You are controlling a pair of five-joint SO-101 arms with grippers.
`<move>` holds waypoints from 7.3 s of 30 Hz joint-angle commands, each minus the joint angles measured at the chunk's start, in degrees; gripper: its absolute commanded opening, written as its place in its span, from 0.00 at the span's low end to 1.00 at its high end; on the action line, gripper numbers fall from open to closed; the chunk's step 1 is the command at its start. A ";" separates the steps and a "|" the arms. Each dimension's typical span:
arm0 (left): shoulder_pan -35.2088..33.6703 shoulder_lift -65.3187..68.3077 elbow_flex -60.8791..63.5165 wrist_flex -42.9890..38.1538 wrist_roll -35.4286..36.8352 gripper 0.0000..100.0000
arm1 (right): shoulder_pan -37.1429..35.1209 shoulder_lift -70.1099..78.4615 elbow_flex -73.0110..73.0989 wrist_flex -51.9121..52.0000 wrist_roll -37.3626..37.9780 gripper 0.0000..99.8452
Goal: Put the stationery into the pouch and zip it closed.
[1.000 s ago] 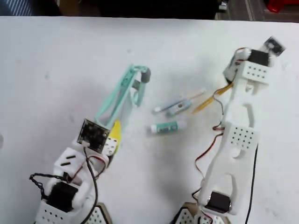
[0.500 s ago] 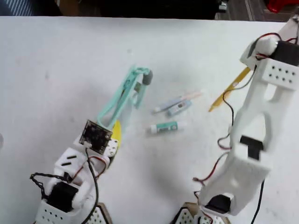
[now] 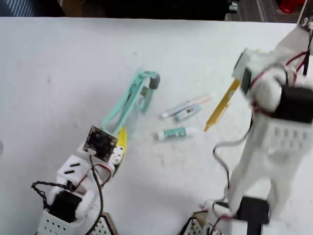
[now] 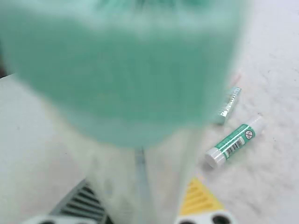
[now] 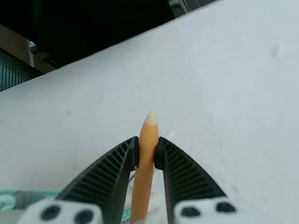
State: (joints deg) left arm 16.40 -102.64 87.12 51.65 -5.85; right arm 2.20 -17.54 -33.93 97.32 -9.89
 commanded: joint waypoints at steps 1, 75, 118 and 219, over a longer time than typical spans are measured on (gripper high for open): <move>0.31 0.31 0.35 0.88 -0.79 0.03 | -4.97 -7.60 -0.35 0.31 6.77 0.02; 0.48 0.31 0.70 0.70 2.11 0.18 | -41.54 -10.86 22.42 -39.16 6.86 0.02; 0.31 0.31 0.79 0.79 2.02 0.17 | -46.81 -14.29 22.33 -8.66 24.79 0.28; 0.31 0.31 1.32 0.70 2.02 0.17 | -1.19 64.84 1.32 -21.23 -22.24 0.02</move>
State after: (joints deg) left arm 16.22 -102.55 88.35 51.82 -4.62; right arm -0.09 48.31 -32.88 73.93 -32.22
